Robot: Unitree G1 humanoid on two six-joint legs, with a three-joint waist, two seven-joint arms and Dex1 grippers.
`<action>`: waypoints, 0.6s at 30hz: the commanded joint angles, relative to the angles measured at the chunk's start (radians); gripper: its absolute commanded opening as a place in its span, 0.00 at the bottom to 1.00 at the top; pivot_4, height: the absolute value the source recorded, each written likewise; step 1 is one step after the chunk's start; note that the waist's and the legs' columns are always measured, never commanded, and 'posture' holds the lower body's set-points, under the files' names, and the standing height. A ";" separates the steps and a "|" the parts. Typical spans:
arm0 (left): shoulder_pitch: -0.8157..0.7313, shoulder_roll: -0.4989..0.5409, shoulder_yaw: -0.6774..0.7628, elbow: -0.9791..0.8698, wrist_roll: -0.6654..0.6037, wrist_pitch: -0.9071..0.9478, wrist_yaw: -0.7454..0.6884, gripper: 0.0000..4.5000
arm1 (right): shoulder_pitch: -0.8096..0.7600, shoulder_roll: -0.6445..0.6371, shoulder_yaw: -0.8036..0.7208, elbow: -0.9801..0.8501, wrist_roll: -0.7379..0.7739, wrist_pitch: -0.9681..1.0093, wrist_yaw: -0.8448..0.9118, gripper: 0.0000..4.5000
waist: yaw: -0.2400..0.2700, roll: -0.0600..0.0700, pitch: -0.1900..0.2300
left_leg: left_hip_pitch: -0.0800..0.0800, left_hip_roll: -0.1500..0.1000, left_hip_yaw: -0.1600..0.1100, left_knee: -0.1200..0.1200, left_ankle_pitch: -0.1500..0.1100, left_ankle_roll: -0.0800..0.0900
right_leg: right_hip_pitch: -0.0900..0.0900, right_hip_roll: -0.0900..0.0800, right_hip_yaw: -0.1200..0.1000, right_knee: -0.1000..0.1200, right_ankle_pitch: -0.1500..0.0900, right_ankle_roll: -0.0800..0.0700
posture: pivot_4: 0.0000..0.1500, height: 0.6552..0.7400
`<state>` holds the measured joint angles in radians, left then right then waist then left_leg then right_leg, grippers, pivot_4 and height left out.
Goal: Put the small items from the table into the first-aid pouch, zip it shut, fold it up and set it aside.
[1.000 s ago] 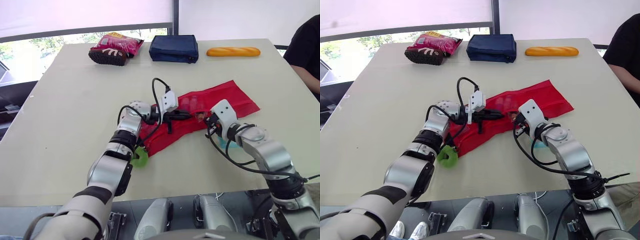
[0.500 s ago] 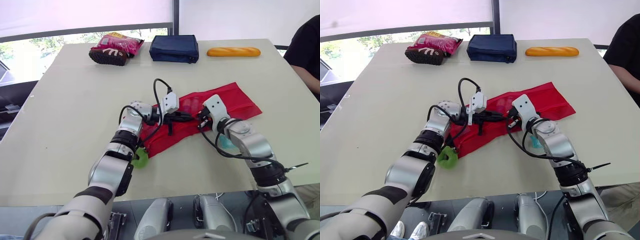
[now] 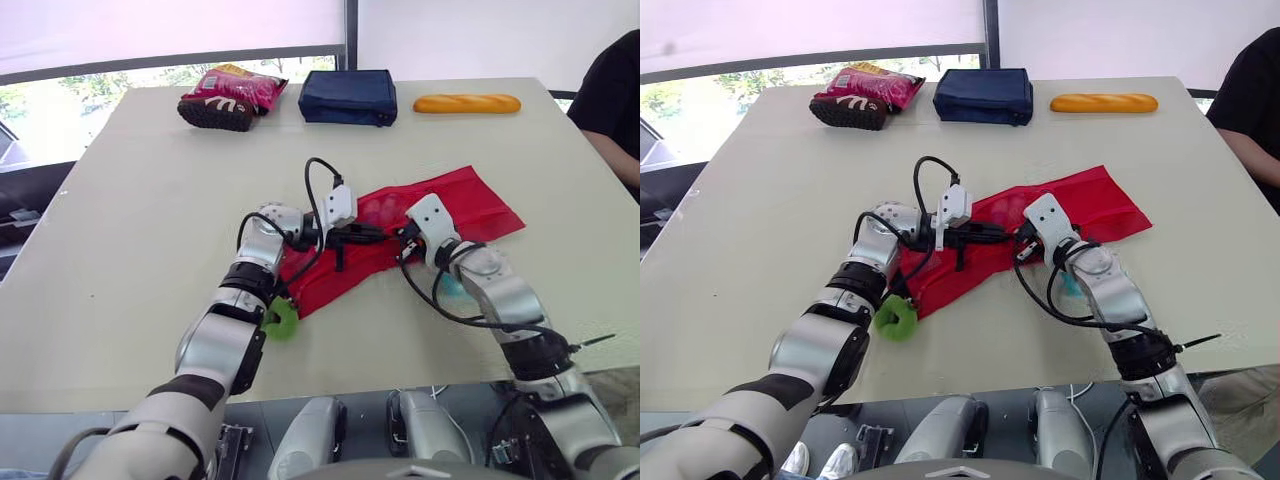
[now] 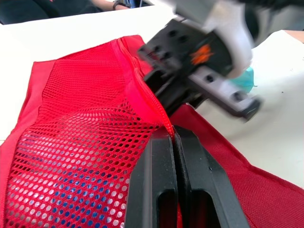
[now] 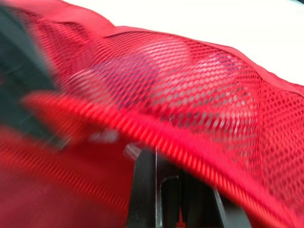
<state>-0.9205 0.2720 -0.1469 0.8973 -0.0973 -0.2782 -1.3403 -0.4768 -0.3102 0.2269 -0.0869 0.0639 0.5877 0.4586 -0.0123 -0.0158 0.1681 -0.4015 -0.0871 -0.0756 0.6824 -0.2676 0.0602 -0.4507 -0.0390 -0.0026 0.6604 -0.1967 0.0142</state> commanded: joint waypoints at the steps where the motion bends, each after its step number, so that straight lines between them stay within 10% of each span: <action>1: -0.004 0.019 0.010 0.003 0.008 -0.057 0.010 0.00 | 0.095 -0.067 -0.054 -0.256 0.088 0.020 0.090 0.01 | 0.002 0.000 0.000 | 0.000 0.000 0.000 0.000 0.000 0.000 | 0.000 0.000 0.000 0.000 0.000 0.000 | 1.00 0.99; 18: 0.014 0.236 -0.010 0.151 0.051 -0.341 -0.210 0.00 | 0.721 -0.218 -0.699 -0.658 0.545 -0.187 0.371 0.01 | 0.008 0.000 0.000 | 0.002 0.001 -0.001 0.000 -0.001 0.001 | 0.004 0.000 -0.001 -0.001 0.000 0.000 | 1.00 0.99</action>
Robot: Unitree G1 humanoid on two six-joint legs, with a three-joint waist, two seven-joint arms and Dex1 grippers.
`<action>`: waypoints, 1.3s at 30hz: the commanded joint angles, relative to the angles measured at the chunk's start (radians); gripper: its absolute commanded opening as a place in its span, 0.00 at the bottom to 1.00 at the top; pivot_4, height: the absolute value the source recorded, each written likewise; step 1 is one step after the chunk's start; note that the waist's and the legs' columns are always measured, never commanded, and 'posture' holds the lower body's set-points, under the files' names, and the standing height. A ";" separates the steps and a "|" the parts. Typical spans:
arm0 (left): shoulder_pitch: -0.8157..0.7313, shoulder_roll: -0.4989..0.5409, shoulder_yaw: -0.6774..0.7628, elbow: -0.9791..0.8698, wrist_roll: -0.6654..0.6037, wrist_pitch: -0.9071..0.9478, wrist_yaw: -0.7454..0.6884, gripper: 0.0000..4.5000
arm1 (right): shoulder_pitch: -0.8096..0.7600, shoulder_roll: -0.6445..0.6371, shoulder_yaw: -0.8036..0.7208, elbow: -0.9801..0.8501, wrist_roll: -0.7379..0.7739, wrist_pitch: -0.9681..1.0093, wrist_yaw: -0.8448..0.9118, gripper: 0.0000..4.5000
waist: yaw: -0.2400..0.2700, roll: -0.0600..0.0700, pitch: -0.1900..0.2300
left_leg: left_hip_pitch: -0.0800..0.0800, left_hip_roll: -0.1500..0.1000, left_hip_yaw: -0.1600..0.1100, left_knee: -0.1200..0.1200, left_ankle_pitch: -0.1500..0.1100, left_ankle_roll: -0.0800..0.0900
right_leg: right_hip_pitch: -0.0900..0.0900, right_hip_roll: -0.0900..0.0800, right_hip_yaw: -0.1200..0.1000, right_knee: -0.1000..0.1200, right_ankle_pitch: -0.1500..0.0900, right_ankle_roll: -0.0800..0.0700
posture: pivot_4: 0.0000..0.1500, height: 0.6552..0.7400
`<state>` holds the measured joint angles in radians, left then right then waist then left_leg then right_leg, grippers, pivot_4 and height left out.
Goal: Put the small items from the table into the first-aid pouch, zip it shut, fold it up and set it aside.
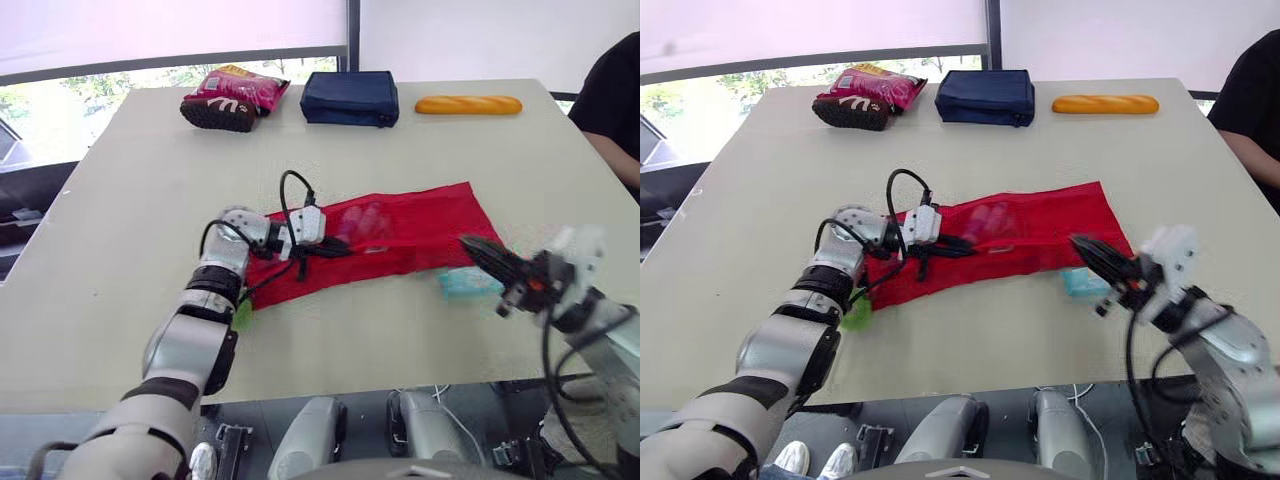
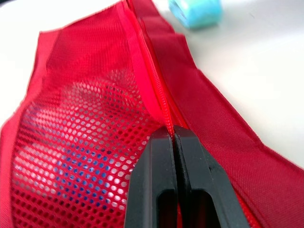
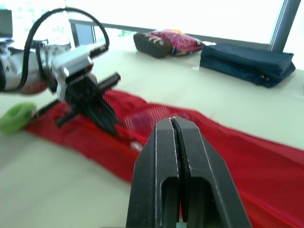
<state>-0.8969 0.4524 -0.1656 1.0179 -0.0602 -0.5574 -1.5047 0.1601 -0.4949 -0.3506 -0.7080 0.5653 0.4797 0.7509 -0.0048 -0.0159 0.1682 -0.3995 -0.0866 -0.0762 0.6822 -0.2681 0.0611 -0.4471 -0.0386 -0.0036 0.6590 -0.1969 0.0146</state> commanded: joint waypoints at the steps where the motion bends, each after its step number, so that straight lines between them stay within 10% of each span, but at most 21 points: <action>1: -0.014 0.074 0.009 0.046 0.017 -0.081 -0.058 0.00 | 0.121 -0.047 -0.159 -0.032 0.058 -0.093 0.098 0.01 | -0.001 0.000 0.000 | 0.000 0.000 0.000 0.000 -0.001 0.001 | 0.000 0.000 0.000 0.000 0.000 0.000 | 1.00 0.99; 12: -0.067 0.162 0.003 0.144 0.071 -0.122 -0.047 0.00 | 0.405 -0.107 -0.405 -0.009 0.168 -0.188 0.266 0.98 | 0.002 0.000 0.000 | 0.002 0.001 0.000 0.000 -0.003 0.004 | 0.002 0.001 -0.001 0.000 0.000 0.000 | 1.00 0.99; 24: -0.084 0.190 -0.024 0.083 -0.038 -0.013 -0.110 0.99 | 0.437 -0.129 -0.443 -0.023 0.236 -0.183 0.239 1.00 | 0.022 -0.001 0.000 | 0.001 0.002 0.000 0.001 -0.003 0.005 | 0.003 0.000 -0.001 -0.001 0.000 0.001 | 1.00 0.99; 32: -0.026 0.114 -0.034 -0.199 -0.199 0.169 -0.080 0.99 | 0.435 -0.132 -0.418 -0.045 0.251 -0.175 0.206 1.00 | 0.025 -0.001 0.000 | 0.000 0.002 0.000 0.002 -0.003 0.005 | 0.003 -0.001 -0.001 -0.001 0.000 0.001 | 1.00 0.99; 39: 0.015 -0.030 -0.067 -0.341 -0.080 0.243 0.177 0.99 | 0.405 -0.141 -0.394 -0.055 0.248 -0.172 0.166 1.00 | 0.022 -0.001 0.000 | 0.001 0.002 0.000 0.002 -0.002 0.003 | 0.003 0.000 -0.001 -0.001 0.000 0.001 | 1.00 0.99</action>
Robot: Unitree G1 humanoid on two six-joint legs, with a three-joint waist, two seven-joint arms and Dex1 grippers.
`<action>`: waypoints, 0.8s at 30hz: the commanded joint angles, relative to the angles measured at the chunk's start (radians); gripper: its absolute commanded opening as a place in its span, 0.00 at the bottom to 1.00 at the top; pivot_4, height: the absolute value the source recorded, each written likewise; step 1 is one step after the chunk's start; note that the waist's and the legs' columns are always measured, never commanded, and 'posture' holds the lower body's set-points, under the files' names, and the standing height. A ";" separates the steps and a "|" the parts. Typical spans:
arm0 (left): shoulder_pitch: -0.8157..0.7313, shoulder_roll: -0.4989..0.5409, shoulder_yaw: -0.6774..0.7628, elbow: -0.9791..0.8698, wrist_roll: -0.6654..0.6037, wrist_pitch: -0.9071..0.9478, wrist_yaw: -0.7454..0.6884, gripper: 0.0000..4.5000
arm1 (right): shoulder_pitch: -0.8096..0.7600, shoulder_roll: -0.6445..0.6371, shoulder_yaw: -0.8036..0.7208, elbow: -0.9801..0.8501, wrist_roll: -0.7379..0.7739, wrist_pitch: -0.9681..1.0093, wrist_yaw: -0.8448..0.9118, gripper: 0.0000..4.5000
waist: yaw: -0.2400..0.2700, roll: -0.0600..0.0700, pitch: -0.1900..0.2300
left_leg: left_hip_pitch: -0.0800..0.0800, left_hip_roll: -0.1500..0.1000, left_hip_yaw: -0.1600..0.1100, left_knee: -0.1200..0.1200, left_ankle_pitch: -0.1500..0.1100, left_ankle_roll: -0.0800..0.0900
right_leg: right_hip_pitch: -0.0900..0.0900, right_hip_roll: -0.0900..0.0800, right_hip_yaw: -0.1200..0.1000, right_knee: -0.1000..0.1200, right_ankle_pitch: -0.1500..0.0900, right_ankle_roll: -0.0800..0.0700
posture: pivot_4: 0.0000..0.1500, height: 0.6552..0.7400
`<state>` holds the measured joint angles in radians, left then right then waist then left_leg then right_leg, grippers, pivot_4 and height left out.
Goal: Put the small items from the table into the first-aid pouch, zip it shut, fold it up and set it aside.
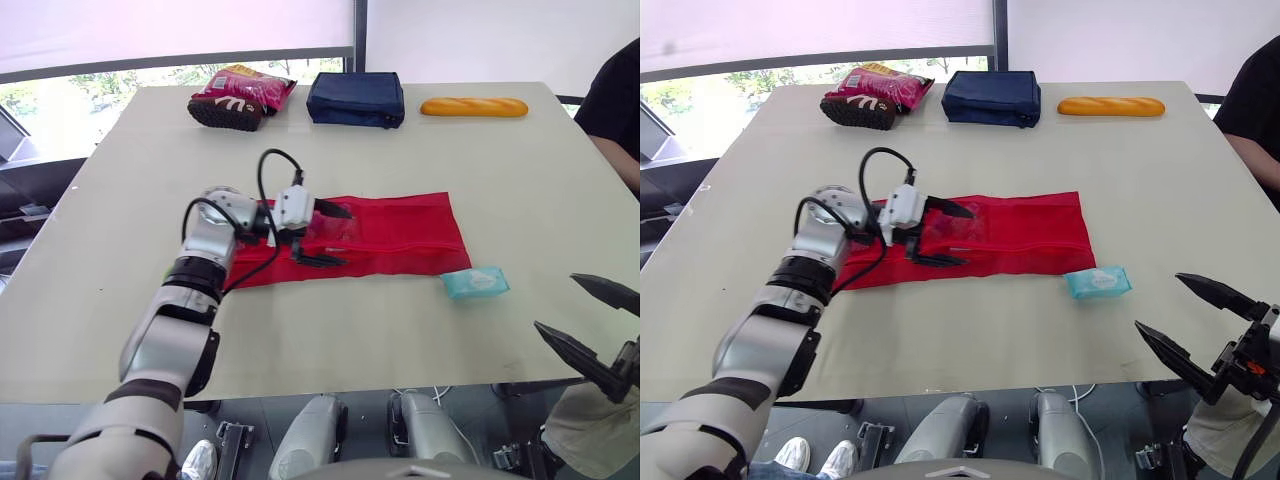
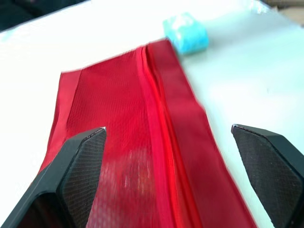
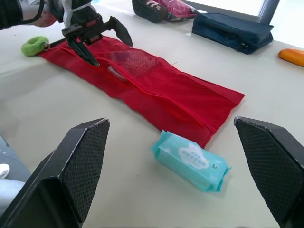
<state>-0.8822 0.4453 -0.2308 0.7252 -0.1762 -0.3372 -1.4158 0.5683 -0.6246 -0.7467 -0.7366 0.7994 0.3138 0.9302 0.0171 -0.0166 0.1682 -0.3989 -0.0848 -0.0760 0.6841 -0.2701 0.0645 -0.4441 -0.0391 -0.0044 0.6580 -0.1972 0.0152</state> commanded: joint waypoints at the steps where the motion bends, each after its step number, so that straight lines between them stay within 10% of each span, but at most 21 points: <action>1: 0.007 -0.042 -0.008 -0.064 0.053 0.031 0.115 0.99 | -0.006 -0.010 0.005 -0.029 0.013 -0.006 -0.018 1.00 | 0.001 0.000 0.000 | 0.000 0.000 0.000 0.000 0.000 0.000 | 0.000 0.000 0.000 0.000 0.000 0.000 | 1.00 0.99; 18: 0.029 -0.260 -0.121 -0.077 0.314 0.158 0.510 0.99 | 0.026 0.018 0.017 -0.089 -0.005 -0.023 -0.099 1.00 | 0.012 0.000 0.000 | 0.000 0.000 0.000 0.000 0.000 -0.001 | 0.000 0.000 0.000 0.000 0.000 0.000 | 1.00 0.99; 24: 0.024 -0.282 -0.099 -0.071 0.281 0.191 0.503 0.51 | 0.045 0.023 0.007 -0.082 -0.010 -0.037 -0.093 1.00 | 0.021 0.000 0.000 | 0.000 0.000 0.001 0.000 0.000 -0.001 | 0.000 0.000 0.000 0.000 0.000 0.000 | 1.00 0.99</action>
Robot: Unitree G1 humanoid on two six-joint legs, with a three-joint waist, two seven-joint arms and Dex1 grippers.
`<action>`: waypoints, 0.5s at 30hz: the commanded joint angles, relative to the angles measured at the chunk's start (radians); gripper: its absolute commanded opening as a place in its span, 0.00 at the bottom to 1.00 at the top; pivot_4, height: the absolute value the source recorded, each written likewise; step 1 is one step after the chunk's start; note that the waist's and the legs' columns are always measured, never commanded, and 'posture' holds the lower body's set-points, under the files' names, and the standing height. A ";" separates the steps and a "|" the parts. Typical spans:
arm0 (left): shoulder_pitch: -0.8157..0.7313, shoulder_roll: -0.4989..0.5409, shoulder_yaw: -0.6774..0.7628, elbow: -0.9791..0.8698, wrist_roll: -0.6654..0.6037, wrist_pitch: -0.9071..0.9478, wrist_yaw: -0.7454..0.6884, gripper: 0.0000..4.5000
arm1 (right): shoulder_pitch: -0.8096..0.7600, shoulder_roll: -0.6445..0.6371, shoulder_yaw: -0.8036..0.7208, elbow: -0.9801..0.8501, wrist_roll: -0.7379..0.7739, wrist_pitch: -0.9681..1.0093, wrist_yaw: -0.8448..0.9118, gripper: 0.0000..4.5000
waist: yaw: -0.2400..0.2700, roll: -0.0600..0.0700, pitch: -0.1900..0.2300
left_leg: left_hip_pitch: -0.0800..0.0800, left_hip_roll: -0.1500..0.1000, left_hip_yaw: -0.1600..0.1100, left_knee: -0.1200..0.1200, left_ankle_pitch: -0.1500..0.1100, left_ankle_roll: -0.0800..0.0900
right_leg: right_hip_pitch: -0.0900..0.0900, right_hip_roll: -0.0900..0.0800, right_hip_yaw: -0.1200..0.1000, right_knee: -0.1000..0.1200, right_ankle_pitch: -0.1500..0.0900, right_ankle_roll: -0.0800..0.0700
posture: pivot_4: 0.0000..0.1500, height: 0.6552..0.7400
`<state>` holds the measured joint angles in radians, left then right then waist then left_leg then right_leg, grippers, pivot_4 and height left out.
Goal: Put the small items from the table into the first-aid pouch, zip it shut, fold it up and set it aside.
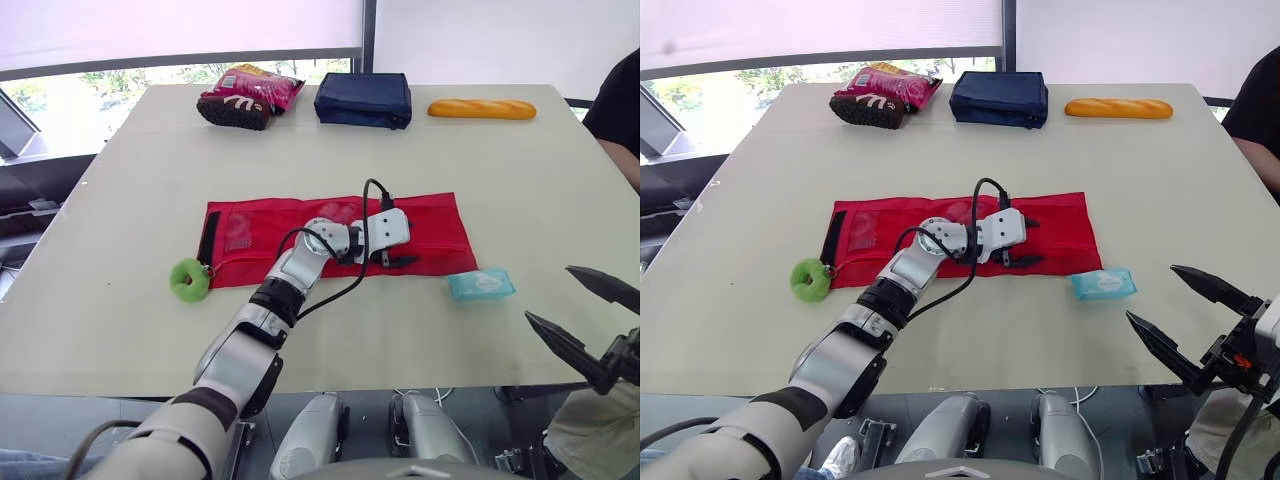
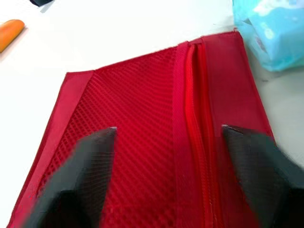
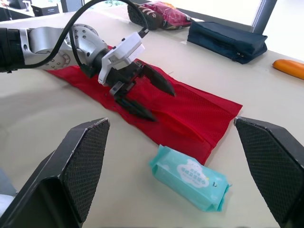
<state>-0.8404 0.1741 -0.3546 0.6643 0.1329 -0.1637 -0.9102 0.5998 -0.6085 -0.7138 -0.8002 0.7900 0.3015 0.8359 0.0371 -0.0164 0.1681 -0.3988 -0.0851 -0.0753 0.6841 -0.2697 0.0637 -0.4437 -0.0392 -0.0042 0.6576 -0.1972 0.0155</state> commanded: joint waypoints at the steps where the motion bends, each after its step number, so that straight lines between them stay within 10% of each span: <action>1: -0.017 -0.015 0.030 -0.014 -0.038 0.032 -0.009 0.42 | 0.017 0.007 -0.028 -0.015 -0.003 -0.028 0.003 1.00 | 0.001 0.000 0.000 | 0.000 0.000 0.000 0.000 0.000 0.000 | 0.000 0.000 0.000 0.000 0.000 0.000 | 1.00 0.99; 5: -0.016 -0.019 0.035 -0.032 -0.055 0.071 -0.023 0.01 | 0.021 0.012 -0.030 -0.010 -0.015 -0.033 -0.008 1.00 | 0.001 0.000 0.000 | 0.000 0.000 0.000 0.000 0.000 0.000 | 0.000 0.000 0.000 0.000 0.000 0.000 | 1.00 0.99; 15: -0.023 -0.006 0.041 -0.037 -0.067 0.084 -0.042 0.01 | 0.038 0.032 -0.025 0.001 -0.039 -0.057 -0.008 1.00 | 0.001 0.000 0.000 | 0.000 0.000 0.000 0.000 0.001 -0.001 | 0.000 0.000 0.000 0.000 0.000 0.000 | 1.00 0.99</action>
<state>-0.8404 0.1646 -0.3381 0.6622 0.0852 -0.0824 -0.9446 0.6298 -0.5803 -0.7152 -0.7875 0.7482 0.2693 0.8245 0.0384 -0.0164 0.1681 -0.3987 -0.0851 -0.0753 0.6841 -0.2691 0.0627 -0.4437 -0.0392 -0.0041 0.6576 -0.1972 0.0155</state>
